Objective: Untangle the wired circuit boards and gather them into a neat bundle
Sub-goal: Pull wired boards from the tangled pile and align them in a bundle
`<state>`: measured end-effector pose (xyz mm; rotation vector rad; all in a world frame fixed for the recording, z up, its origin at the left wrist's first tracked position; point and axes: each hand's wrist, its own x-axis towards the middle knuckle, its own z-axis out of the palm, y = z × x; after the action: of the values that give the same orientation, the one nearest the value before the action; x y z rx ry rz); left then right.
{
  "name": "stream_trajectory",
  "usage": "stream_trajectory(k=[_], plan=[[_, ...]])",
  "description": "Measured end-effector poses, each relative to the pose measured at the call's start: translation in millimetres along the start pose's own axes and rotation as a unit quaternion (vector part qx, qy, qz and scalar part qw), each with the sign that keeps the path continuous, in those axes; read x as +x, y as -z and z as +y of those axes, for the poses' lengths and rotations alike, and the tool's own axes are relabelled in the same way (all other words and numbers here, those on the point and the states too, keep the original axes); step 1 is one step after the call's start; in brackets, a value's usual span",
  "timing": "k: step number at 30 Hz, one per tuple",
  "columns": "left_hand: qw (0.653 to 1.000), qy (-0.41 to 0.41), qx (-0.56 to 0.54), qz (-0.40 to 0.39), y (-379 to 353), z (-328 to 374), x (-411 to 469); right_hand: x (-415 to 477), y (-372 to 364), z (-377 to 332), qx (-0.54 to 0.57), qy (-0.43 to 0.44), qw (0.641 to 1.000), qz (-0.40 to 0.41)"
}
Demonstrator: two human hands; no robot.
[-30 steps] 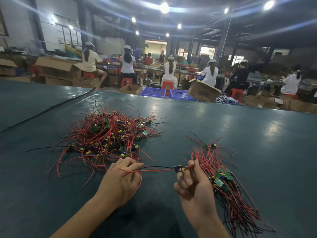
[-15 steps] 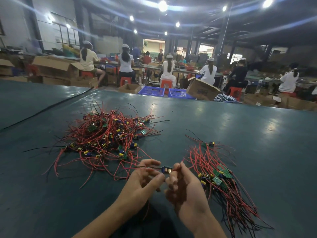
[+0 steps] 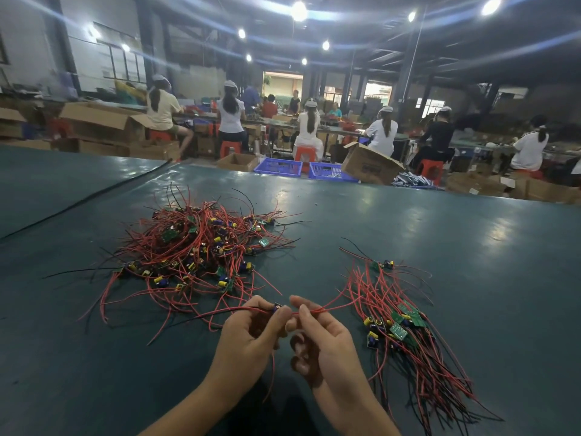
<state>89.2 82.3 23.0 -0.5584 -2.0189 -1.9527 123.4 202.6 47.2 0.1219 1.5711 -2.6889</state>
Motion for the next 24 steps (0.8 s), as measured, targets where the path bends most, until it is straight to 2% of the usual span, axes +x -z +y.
stream_trajectory(k=[3, 5, 10, 15, 21, 24], plan=[[0.998, 0.027, -0.041, 0.03, -2.9, -1.3, -1.5, -1.0, -7.2, 5.6, -0.038, 0.03, 0.999, 0.014], [0.997, 0.045, -0.055, 0.036, -4.7, -2.7, -3.1, 0.5, -9.9, 9.3, -0.043, 0.035, 0.997, 0.056], [0.999, 0.027, -0.013, 0.025, -7.1, -3.8, -1.8, 6.4, -8.1, 6.2, -0.021, 0.021, 0.989, 0.143], [0.998, 0.031, -0.036, 0.048, -3.7, 4.3, 5.1, 20.4, 19.7, -10.1, 0.046, 0.052, 0.975, 0.21], [0.997, 0.04, -0.05, 0.05, -8.2, 8.9, 3.2, 25.4, 32.6, -12.7, 0.081, 0.104, 0.963, 0.236], [0.994, 0.054, -0.078, 0.06, -8.1, 7.2, 2.4, 20.6, 25.7, -7.7, 0.051, 0.106, 0.97, 0.211]])
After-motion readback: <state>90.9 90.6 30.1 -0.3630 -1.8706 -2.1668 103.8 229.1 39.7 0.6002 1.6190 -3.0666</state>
